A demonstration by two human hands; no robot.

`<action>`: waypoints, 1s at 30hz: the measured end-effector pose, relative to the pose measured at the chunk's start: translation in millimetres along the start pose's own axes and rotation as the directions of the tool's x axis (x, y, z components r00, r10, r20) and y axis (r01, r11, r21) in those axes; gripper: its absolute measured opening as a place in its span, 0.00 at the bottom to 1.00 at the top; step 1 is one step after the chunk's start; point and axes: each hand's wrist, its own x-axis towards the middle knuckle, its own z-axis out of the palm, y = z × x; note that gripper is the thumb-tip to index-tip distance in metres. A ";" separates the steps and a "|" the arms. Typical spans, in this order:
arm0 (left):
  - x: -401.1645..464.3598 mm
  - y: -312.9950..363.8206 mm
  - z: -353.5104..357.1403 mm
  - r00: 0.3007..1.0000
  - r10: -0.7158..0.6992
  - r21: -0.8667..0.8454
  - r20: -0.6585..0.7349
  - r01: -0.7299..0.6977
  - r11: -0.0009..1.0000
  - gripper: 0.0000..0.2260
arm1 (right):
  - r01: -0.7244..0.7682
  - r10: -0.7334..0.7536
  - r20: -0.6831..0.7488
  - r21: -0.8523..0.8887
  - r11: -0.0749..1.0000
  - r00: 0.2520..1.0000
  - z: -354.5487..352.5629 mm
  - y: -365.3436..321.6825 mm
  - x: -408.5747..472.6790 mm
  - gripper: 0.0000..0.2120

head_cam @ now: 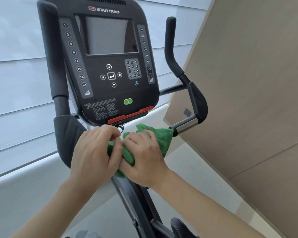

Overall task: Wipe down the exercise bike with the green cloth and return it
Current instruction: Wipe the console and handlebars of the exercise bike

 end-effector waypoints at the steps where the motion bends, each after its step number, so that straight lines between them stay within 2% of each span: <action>1: 0.2 0.6 -1.2 1.000 -0.023 -0.006 0.010 0.023 1.000 0.04 | 0.033 -0.032 0.041 -0.002 0.999 0.999 -1.5 -5.3 -1.9 0.16; 4: 1.2 1.0 -4.2 0.997 -0.073 -0.045 0.006 0.073 0.996 0.04 | 0.142 -0.134 0.215 -0.020 0.990 0.967 -12.5 -1.6 -3.3 0.24; 7: 1.4 1.1 -4.6 0.999 -0.046 -0.047 0.016 0.047 0.998 0.04 | 0.232 -0.204 0.414 -0.018 0.973 0.887 -25.5 18.0 9.4 0.30; 8: 1.3 1.0 -4.4 0.999 -0.041 -0.045 0.016 0.042 0.998 0.04 | 0.244 -0.210 0.450 -0.019 0.970 0.868 -26.0 20.7 16.5 0.28; 10: 1.0 0.5 -3.8 0.999 -0.039 -0.043 0.014 0.040 0.998 0.04 | 0.256 -0.203 0.494 -0.040 0.966 0.845 -21.5 19.1 34.3 0.18; 12: 0.9 0.3 -2.6 0.999 -0.034 -0.039 0.011 0.034 0.999 0.04 | 0.229 -0.122 0.617 -0.097 0.969 0.777 -15.5 14.2 56.7 0.11; 15: 0.9 0.5 -2.1 0.999 -0.031 -0.028 0.015 0.032 0.999 0.05 | 0.118 -0.013 0.800 -0.073 0.990 0.601 -11.3 15.2 82.2 0.13; 16: 0.7 0.7 -2.4 0.999 -0.033 -0.028 0.018 0.033 0.999 0.05 | 0.103 -0.016 0.810 -0.055 0.993 0.586 -11.3 16.8 84.4 0.14; 17: 0.5 1.1 -2.8 0.999 -0.035 -0.033 0.023 0.036 0.999 0.05 | 0.119 -0.032 0.792 -0.051 0.992 0.609 -11.2 18.6 82.5 0.14; 19: 0.2 2.2 -3.8 0.999 -0.046 -0.041 0.025 0.047 0.998 0.06 | 0.209 -0.103 0.671 -0.080 0.975 0.735 -7.4 20.7 67.8 0.16; 20: 0.4 2.8 -4.1 0.999 -0.048 -0.039 0.023 0.049 0.998 0.06 | 0.251 -0.152 0.550 -0.108 0.962 0.821 -2.9 21.3 56.4 0.16; 22: 0.7 4.2 -4.2 0.999 -0.043 -0.028 0.027 0.044 0.999 0.05 | 0.264 -0.241 0.175 -0.123 0.957 0.955 11.3 19.1 29.9 0.09; 24: 1.3 4.8 -3.8 0.999 -0.032 -0.009 0.042 0.033 0.999 0.05 | 0.213 -0.239 -0.186 -0.151 0.965 0.953 29.2 13.6 5.8 0.02; 25: 1.4 5.1 -3.7 0.998 -0.029 0.004 0.052 0.029 1.000 0.05 | 0.163 -0.205 -0.288 -0.163 0.973 0.935 37.9 11.1 -3.4 0.03; 27: 1.7 5.2 -4.2 0.997 -0.028 0.022 0.065 0.027 0.999 0.05 | 0.112 -0.159 -0.350 -0.150 0.982 0.923 49.9 9.6 -13.1 0.03; 30: 3.6 5.5 -4.0 0.996 -0.018 0.044 0.092 0.014 0.999 0.06 | 0.196 -0.233 -0.228 -0.174 0.965 0.945 41.5 24.1 -19.6 0.10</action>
